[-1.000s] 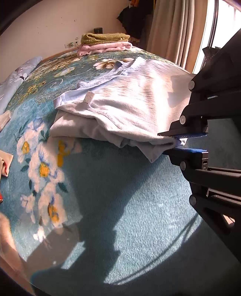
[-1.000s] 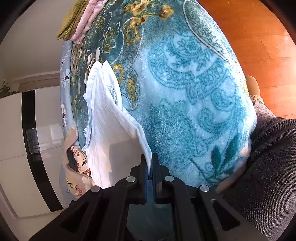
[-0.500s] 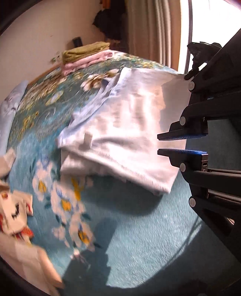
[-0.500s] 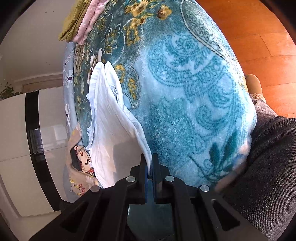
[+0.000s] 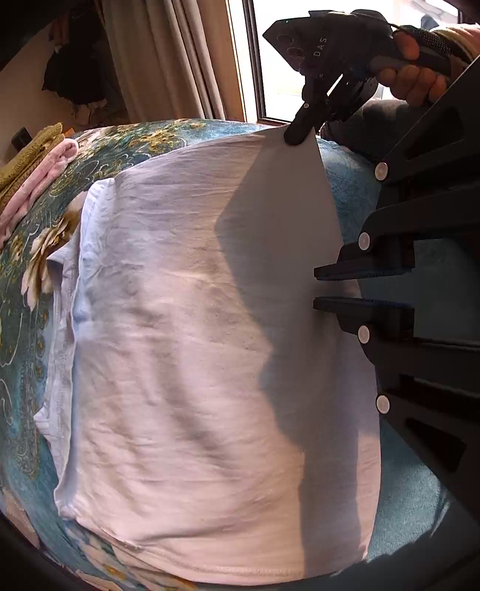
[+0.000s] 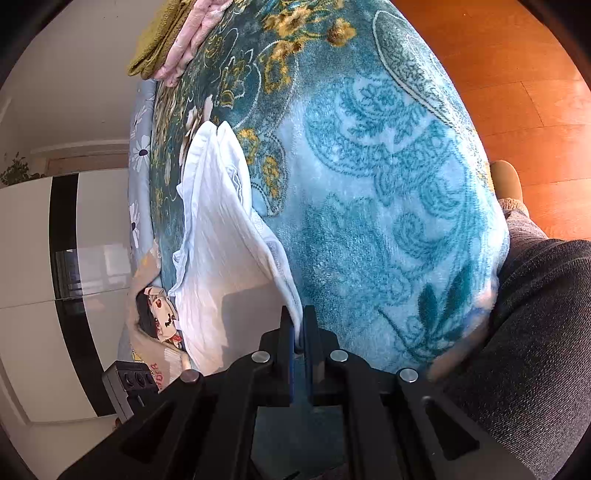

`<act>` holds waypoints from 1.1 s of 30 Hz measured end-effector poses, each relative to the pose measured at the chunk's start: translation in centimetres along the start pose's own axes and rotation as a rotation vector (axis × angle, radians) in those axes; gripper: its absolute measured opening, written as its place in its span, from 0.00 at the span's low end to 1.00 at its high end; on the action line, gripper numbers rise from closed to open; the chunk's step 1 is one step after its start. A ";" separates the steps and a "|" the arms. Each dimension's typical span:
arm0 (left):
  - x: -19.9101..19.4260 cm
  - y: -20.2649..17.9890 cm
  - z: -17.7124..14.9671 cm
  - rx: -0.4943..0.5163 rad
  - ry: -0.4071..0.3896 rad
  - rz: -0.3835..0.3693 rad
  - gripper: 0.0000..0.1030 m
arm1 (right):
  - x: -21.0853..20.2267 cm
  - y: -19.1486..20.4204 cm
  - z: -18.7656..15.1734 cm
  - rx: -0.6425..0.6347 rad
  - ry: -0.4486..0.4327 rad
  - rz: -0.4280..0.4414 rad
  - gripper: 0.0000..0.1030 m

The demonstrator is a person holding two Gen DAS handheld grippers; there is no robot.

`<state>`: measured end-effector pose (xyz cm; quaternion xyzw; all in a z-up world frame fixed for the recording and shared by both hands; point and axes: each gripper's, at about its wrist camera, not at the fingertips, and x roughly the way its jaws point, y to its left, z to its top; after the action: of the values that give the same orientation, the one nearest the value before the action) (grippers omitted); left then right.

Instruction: Fold clothes

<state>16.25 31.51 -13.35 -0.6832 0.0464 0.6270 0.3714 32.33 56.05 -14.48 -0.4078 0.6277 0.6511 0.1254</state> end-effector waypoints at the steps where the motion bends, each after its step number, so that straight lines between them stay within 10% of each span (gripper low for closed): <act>1: 0.1 0.3 -0.1 -0.009 0.005 -0.008 0.11 | 0.0 0.1 0.0 -0.004 -0.001 -0.008 0.04; 13: -0.6 2.9 0.1 -0.062 0.037 -0.106 0.11 | 1.4 8.9 -0.8 -0.249 -0.032 -0.123 0.04; 25: -13.6 18.4 -0.4 -0.444 -0.313 -0.133 0.11 | 7.1 24.9 -9.0 -0.858 0.028 -0.160 0.04; 33: -15.1 24.0 -2.4 -0.611 -0.377 -0.090 0.11 | 15.8 27.3 -17.4 -1.080 0.270 -0.193 0.04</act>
<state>2.35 6.83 -10.76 -0.6364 -0.2426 0.7099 0.1793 10.30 29.62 -3.72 -0.5494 0.1755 0.8076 -0.1235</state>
